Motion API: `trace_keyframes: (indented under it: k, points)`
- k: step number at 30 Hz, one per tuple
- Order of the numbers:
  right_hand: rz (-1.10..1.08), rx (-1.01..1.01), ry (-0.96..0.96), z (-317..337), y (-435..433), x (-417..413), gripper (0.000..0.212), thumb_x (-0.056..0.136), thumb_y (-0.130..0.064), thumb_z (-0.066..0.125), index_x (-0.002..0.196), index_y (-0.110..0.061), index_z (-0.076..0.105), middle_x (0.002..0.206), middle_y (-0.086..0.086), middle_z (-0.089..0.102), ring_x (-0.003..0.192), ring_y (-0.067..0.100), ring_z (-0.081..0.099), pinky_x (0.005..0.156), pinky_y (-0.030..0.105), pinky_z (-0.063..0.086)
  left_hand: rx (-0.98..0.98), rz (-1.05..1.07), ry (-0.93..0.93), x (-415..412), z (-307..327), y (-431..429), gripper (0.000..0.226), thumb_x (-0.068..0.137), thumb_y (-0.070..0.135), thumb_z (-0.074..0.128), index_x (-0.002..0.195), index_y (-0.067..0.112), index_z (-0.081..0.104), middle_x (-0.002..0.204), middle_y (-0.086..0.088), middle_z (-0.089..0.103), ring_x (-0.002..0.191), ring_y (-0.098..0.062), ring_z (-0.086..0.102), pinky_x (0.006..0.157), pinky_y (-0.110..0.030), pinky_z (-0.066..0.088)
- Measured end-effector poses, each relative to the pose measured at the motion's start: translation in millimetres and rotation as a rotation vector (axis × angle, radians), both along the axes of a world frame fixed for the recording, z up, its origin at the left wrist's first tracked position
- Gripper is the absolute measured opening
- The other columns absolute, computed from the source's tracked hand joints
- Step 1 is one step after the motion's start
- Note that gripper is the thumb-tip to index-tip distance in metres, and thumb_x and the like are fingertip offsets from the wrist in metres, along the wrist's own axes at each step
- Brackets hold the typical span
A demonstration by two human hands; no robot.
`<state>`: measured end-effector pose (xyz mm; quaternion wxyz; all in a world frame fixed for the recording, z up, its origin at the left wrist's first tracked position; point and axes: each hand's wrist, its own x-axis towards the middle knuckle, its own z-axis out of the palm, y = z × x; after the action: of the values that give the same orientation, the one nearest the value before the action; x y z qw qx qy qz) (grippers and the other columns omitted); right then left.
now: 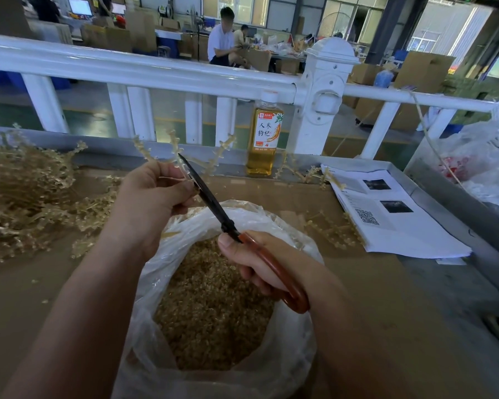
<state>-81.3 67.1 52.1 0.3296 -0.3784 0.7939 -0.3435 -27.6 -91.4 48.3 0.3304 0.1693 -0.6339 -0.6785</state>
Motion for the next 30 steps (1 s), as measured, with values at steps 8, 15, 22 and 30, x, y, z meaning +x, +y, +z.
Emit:
trace_keyframes:
  k: [8,15,22,30]
  points:
    - [-0.031,-0.04,-0.1,-9.0,0.8,-3.1,0.03,0.085,-0.065,0.038,0.075,-0.037,0.044,0.063,-0.005,0.048,0.044,0.006,0.042,0.046,0.022,0.037,0.038,-0.096,0.02,5.2,2.5,-4.2,0.026,0.083,-0.011,0.053,0.071,0.013,0.051,0.052,0.004,0.06,0.055,-0.015,0.051,0.046,-0.016,0.044]
    - [-0.033,-0.058,-0.087,-8.4,-1.1,-3.2,0.03,0.089,-0.059,0.037,0.074,-0.035,0.043,0.059,-0.003,0.046,0.039,0.006,0.04,0.045,0.022,0.037,0.019,-0.063,0.026,1.8,2.1,0.3,0.025,0.083,-0.009,0.055,0.073,0.014,0.051,0.054,0.004,0.059,0.044,-0.005,0.054,0.046,-0.015,0.046]
    - [-0.009,-0.072,-0.073,-9.3,-0.8,-4.3,0.032,0.082,-0.065,0.036,0.074,-0.036,0.044,0.058,-0.006,0.046,0.035,0.001,0.04,0.043,0.019,0.038,0.018,-0.096,0.008,1.7,2.5,-1.6,0.026,0.083,-0.011,0.052,0.073,0.013,0.048,0.047,0.008,0.057,0.043,-0.005,0.051,0.044,-0.016,0.044]
    - [-0.009,-0.096,-0.104,-11.4,-1.4,-3.9,0.032,0.082,-0.066,0.037,0.072,-0.035,0.041,0.057,-0.005,0.042,0.038,0.005,0.038,0.043,0.021,0.036,0.079,-0.095,0.027,-0.7,1.8,-0.9,0.026,0.084,-0.01,0.051,0.074,0.014,0.048,0.047,0.008,0.057,0.044,-0.007,0.049,0.046,-0.019,0.044]
